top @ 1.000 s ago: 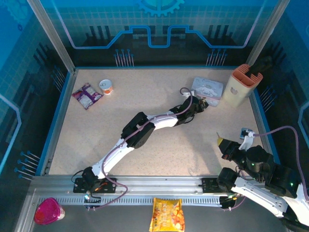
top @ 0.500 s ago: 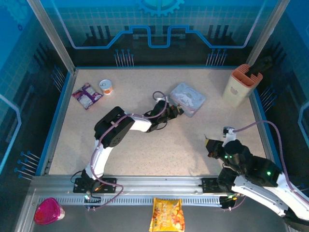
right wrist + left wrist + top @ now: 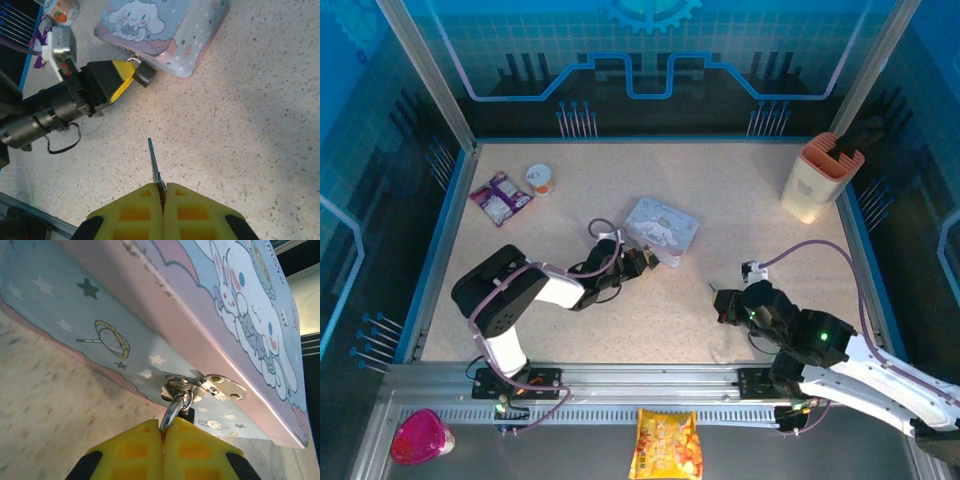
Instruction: Unlock the padlock with the key
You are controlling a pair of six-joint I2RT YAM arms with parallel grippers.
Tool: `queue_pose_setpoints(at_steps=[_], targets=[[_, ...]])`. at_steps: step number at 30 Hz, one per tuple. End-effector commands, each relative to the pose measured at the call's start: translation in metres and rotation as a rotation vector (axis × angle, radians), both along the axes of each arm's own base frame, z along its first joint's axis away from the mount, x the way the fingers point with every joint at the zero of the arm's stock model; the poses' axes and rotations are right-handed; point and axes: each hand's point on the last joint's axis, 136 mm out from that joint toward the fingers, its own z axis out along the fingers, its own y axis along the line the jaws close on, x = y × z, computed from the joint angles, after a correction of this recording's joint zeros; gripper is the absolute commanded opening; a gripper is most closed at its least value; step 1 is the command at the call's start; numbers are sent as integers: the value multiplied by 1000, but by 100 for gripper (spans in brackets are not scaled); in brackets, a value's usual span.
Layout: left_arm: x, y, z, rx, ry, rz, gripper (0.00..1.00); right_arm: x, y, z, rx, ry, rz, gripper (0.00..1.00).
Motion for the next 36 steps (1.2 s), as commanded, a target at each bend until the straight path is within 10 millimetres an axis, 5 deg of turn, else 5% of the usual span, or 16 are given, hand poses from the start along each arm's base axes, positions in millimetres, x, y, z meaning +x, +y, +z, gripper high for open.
queue_pose_setpoints(at_steps=[1, 6, 13, 28, 36], targets=[[-39, 3, -27, 91, 99, -59, 0, -1, 7, -4, 51, 18, -11, 0], [-68, -30, -25, 155, 88, -195, 0, -5, 3, -7, 61, 22, -22, 0], [-83, -45, -25, 273, 87, -313, 7, -9, -6, -3, 55, 5, -34, 0], [-86, -38, -15, 268, 28, -277, 49, -10, -1, -5, 70, 4, -26, 0], [-91, -30, 5, 245, -11, -210, 56, -9, 3, -4, 82, -2, -16, 0]])
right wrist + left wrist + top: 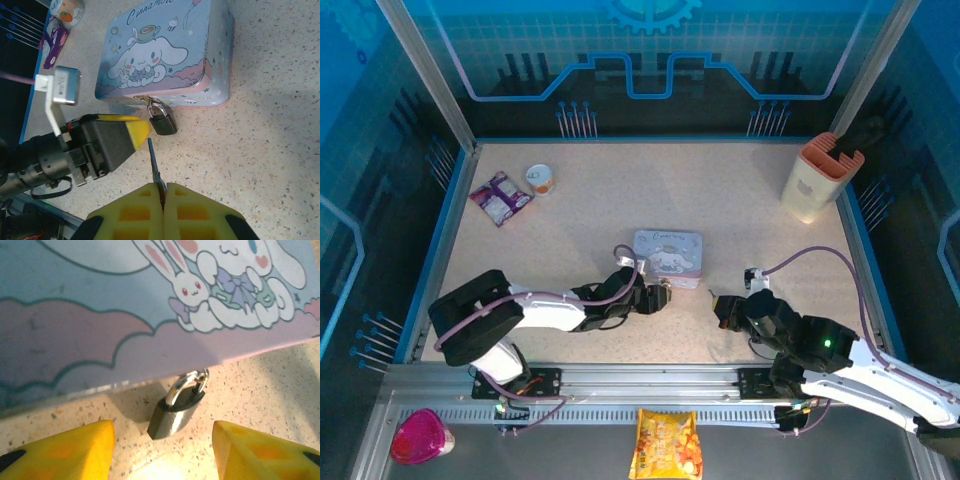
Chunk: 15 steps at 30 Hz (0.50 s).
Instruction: Unlock the padlock with the key
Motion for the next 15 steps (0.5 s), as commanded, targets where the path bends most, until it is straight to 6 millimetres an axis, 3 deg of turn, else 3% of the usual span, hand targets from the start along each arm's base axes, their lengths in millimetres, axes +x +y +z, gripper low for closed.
queue_pose_setpoints(at_steps=[1, 6, 15], targets=[[-1, 4, 4, 17, -11, 30, 57, 1, 3, 2, 15, -15, -4, 0], [-1, 8, -4, 152, 10, 69, 63, 1, 5, 5, 18, -19, 4, 0], [6, -4, -13, 267, 55, 66, 67, 0, 7, 3, 29, -22, 7, 0]])
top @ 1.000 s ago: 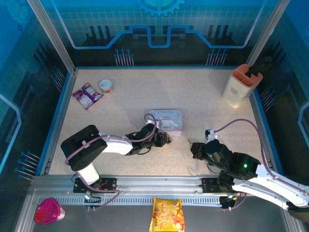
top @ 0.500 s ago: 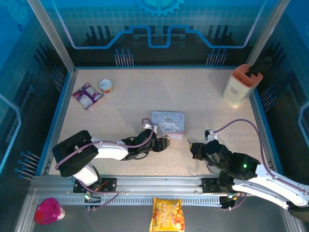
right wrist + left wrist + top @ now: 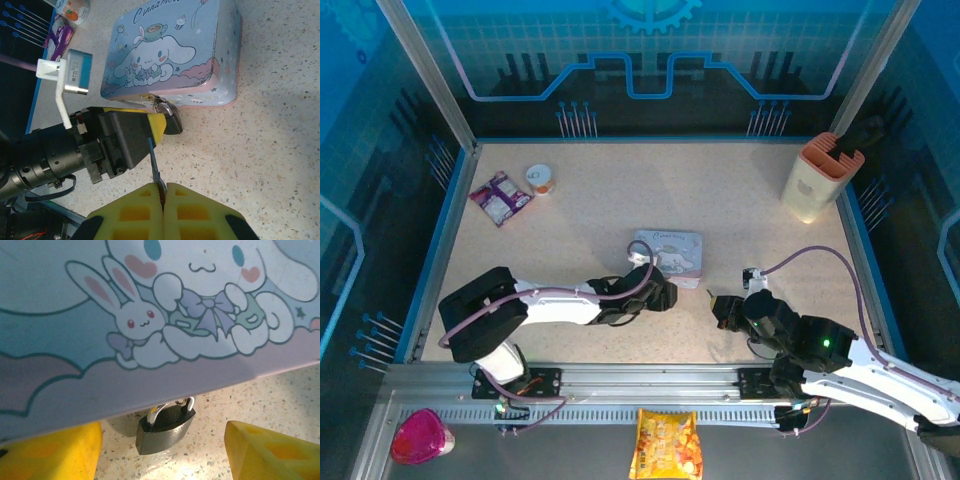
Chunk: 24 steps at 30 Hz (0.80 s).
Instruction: Unlock the padlock with the key
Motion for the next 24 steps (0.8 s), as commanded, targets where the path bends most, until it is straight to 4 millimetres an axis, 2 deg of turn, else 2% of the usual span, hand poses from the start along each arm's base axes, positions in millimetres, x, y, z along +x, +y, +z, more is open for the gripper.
queue_pose_setpoints(at_steps=[1, 4, 10, 15, 19, 24], targets=[[-1, 9, -14, 110, 43, 33, 67, 1, 2, -1, 14, -12, -6, 0], [2, 10, -22, 172, 78, 57, 67, 0, 3, -1, 16, -13, -3, 0], [6, -4, -29, 166, 109, 56, 62, -1, 3, -2, 17, -18, -3, 0], [6, -12, -32, 149, 128, 50, 49, -2, 2, -7, 23, -11, -7, 0], [5, -13, -30, 127, 134, 61, 41, -4, 4, -12, 20, -1, -3, 0], [4, -20, -17, 46, 140, 73, 33, -3, 6, -20, 13, 5, -5, 0]])
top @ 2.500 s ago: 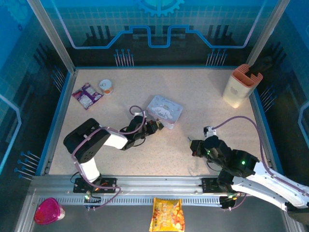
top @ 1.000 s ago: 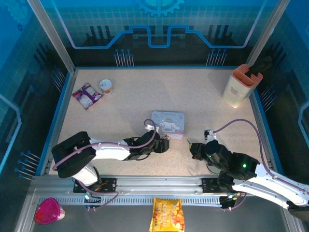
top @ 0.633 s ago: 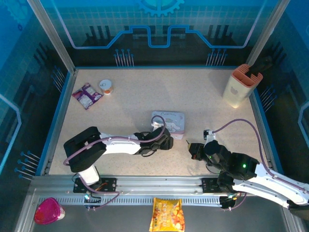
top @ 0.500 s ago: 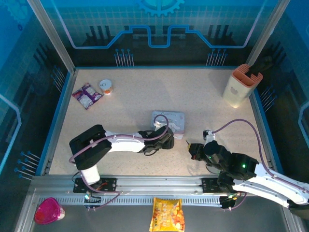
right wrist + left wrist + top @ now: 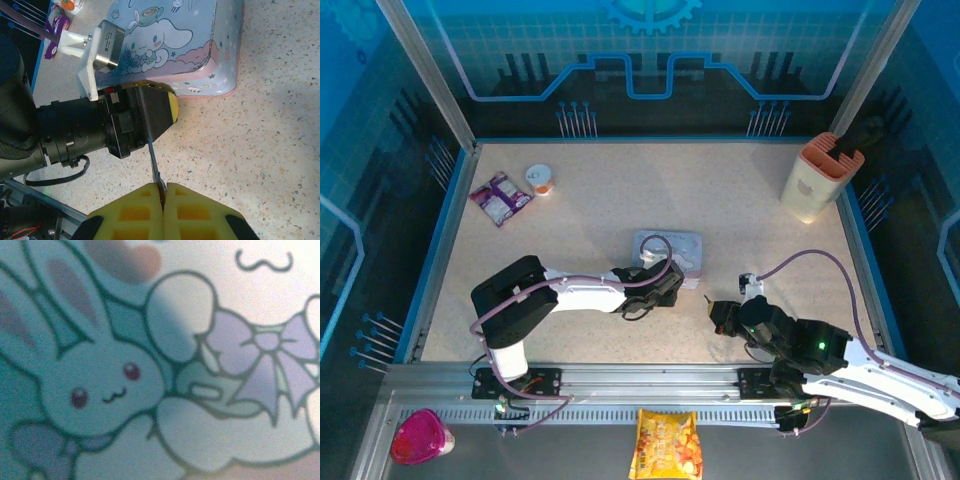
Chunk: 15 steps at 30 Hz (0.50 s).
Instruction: Unlock the padlock with the key
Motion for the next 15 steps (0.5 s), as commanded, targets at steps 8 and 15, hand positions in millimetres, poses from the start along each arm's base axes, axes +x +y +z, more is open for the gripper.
queue_pose_setpoints(at_steps=[8, 15], targets=[[-5, -18, 36, -197, 37, 21, 24, 3, 4, -13, 2, -3, -22, 0], [-3, -22, 54, -309, 81, 57, 25, 11, 9, -25, -32, -72, 1, 0]])
